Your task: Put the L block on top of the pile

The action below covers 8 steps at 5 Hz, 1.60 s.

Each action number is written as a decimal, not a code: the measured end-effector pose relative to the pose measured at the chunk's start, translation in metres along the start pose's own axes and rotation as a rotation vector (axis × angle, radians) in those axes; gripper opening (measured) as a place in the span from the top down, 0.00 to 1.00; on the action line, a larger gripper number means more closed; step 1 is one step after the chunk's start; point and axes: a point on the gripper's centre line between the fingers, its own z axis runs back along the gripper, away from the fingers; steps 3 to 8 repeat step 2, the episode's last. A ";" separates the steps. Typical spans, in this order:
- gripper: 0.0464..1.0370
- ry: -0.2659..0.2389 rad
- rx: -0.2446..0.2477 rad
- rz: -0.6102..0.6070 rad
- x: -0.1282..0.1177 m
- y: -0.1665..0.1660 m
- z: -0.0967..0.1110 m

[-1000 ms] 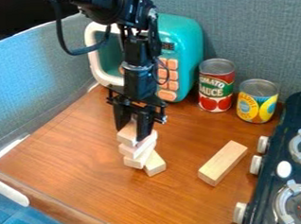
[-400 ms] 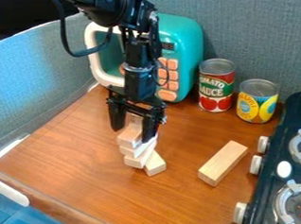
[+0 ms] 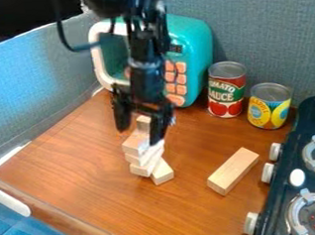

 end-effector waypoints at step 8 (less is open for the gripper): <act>0.04 -0.144 0.072 0.031 -0.007 0.005 0.052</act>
